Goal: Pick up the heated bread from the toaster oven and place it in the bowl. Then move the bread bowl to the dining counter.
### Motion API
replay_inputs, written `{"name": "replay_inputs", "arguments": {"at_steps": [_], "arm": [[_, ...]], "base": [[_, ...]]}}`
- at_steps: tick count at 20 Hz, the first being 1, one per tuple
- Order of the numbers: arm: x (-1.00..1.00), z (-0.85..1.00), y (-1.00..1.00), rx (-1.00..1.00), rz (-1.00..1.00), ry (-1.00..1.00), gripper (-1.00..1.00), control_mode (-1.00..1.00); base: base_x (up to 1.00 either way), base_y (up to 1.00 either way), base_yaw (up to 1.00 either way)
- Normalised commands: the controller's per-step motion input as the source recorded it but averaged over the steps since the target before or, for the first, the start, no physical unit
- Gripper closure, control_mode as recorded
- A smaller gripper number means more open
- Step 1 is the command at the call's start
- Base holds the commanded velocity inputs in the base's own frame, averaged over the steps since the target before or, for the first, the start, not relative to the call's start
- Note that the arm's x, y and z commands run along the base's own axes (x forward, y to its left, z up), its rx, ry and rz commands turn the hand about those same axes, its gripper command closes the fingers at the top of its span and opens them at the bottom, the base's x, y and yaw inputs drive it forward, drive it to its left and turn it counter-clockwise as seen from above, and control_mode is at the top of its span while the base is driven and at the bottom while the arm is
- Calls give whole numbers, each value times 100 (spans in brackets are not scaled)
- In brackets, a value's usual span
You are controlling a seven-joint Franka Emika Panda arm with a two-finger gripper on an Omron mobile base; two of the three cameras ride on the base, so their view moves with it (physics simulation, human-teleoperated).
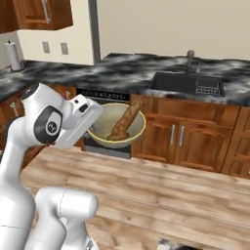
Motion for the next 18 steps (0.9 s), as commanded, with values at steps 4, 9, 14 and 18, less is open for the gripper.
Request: {"name": "replay_inputs", "arguments": {"at_steps": [4,9,14,18], "arm": [[0,0,0,0,0,0,100,100],[0,0,0,0,0,0,100,100],[0,0,0,0,0,0,100,100],[0,0,0,0,0,0,100,100]], "base": [[100,-80,-15],[100,-98,-21],[100,-100,-22],[95,-86,-35]]}}
